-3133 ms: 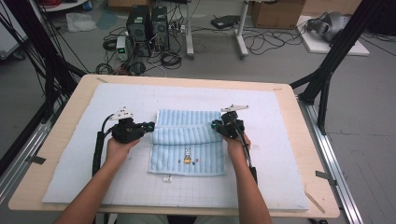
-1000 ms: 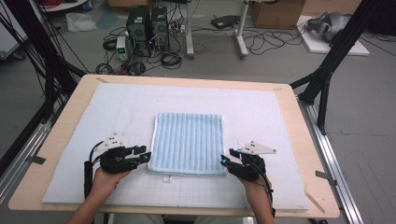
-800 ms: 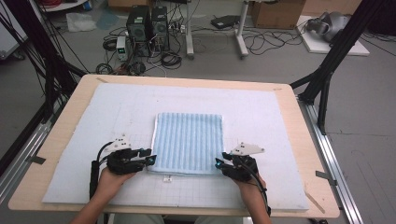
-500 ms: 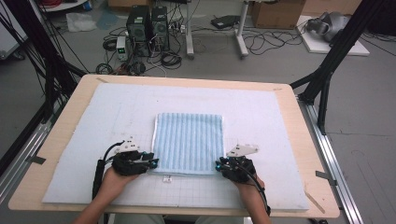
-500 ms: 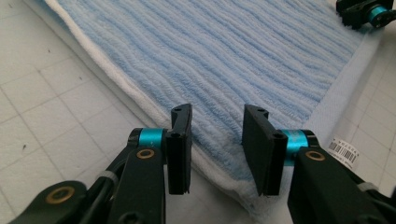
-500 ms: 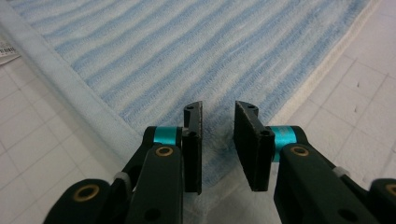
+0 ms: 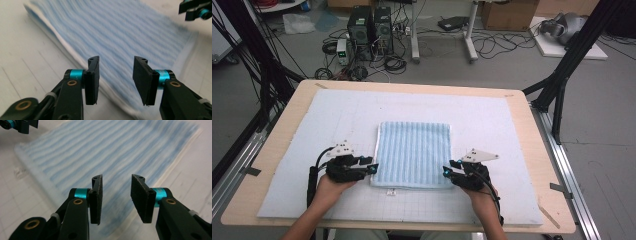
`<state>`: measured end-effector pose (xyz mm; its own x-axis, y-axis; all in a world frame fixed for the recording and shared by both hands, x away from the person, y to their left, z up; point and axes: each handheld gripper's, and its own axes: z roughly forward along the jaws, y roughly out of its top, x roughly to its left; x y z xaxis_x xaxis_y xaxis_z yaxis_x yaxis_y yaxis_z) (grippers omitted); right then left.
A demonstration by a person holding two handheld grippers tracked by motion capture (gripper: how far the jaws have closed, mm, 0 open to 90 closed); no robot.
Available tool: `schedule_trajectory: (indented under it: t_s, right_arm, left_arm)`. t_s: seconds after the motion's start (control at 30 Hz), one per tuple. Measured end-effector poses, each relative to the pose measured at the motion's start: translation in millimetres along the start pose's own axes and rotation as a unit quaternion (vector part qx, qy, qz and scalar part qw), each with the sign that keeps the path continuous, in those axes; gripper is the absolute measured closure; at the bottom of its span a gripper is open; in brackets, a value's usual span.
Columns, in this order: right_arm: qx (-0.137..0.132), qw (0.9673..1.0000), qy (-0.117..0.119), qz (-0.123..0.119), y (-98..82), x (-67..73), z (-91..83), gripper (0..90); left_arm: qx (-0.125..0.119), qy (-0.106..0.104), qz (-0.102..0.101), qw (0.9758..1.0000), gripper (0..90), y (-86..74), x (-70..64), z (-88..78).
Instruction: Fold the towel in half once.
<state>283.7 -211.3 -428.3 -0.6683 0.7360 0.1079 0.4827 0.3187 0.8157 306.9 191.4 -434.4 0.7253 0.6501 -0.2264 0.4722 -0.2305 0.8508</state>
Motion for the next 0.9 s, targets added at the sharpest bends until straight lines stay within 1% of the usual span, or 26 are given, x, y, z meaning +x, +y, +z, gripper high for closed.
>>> schedule_trajectory:
  t_s: [0.03,0.07,0.1,0.13,0.17,0.2,0.23,0.27,0.33,0.37,0.4,0.43,0.5,0.6,0.63,0.7,0.73,0.77,0.8,0.83,0.9]
  right_arm:
    - [-0.005,1.0000,-0.002,0.004,2.2,-3.3,0.2,58.8]
    - [-0.009,0.9999,-0.007,0.004,3.6,-6.5,1.2,56.4]
    - [-0.008,0.9999,-0.012,0.008,4.6,-9.1,2.2,54.8]
    - [-0.009,0.9998,-0.014,0.013,5.0,-11.3,3.0,53.4]
    - [-0.009,0.9997,-0.018,0.013,4.9,-13.6,3.6,50.3]
    - [-0.010,0.9995,-0.023,0.016,4.8,-14.9,3.6,46.7]
    - [-0.010,0.9995,-0.026,0.017,4.6,-15.4,3.1,45.3]
    - [-0.012,0.9993,-0.033,0.013,4.5,-16.3,1.9,42.9]
    - [-0.012,0.9990,-0.042,0.014,4.5,-17.4,0.3,38.7]
    - [-0.011,0.9988,-0.044,0.015,4.4,-18.8,0.2,37.5]
    - [-0.011,0.9987,-0.045,0.019,4.0,-20.3,0.2,37.2]
    - [-0.010,0.9988,-0.045,0.020,3.9,-21.2,0.2,36.8]
    - [-0.011,0.9987,-0.044,0.021,3.9,-22.1,0.7,36.6]
    - [-0.009,0.9989,-0.042,0.020,4.0,-20.5,0.9,36.1]
    - [-0.008,0.9989,-0.043,0.017,3.9,-20.0,1.0,36.0]
    - [-0.005,0.9990,-0.043,0.013,3.5,-19.0,1.1,35.8]
    - [-0.004,0.9990,-0.043,0.013,3.2,-18.6,0.8,35.8]
    - [-0.003,0.9989,-0.045,0.010,2.7,-18.4,0.5,35.8]
    - [-0.002,0.9990,-0.044,0.013,2.3,-18.2,-0.2,35.8]
    - [-0.003,0.9990,-0.043,0.012,1.8,-18.5,-0.8,35.7]
    - [-0.004,0.9989,-0.046,0.013,1.2,-18.8,-2.3,35.5]
  left_arm:
    - [-0.010,0.000,0.006,0.9999,54.0,3.3,4.6,1.2]
    - [-0.014,0.003,0.009,0.9998,54.2,6.7,9.4,3.0]
    - [-0.019,0.007,0.003,0.9998,54.4,9.8,14.6,5.1]
    - [-0.025,0.013,0.001,0.9996,54.3,12.8,19.5,7.0]
    - [-0.028,0.017,0.001,0.9995,54.4,17.0,25.4,9.8]
    - [-0.035,0.016,-0.005,0.9992,55.3,19.3,28.5,11.5]
    - [-0.048,0.014,-0.008,0.9987,56.5,23.4,33.3,14.0]
    - [-0.060,0.013,0.002,0.9981,58.9,26.9,35.7,16.2]
    - [-0.068,0.020,0.027,0.9971,63.7,33.8,38.5,21.5]
    - [-0.068,0.022,0.032,0.9969,66.5,39.1,41.2,25.9]
    - [-0.071,0.023,0.029,0.9968,68.1,42.4,42.9,29.1]
    - [-0.068,0.024,0.027,0.9970,69.1,46.9,45.7,33.6]
    - [-0.055,0.033,0.021,0.9977,71.9,55.7,52.2,44.3]
    - [-0.035,0.038,0.003,0.9987,73.1,63.7,64.2,61.8]
    - [-0.020,0.044,-0.007,0.9988,73.2,65.5,69.9,69.9]
    - [-0.010,0.049,-0.018,0.9986,73.2,66.2,74.2,77.4]
    - [-0.004,0.054,-0.018,0.9983,73.2,66.0,76.1,81.4]
    - [0.003,0.062,-0.018,0.9979,74.0,65.8,77.5,84.7]
    - [0.010,0.070,-0.016,0.9974,74.7,65.5,78.5,87.6]
    - [0.013,0.073,-0.016,0.9971,74.9,64.8,79.4,90.2]
    - [0.025,0.089,-0.014,0.9956,75.0,63.9,80.9,93.4]
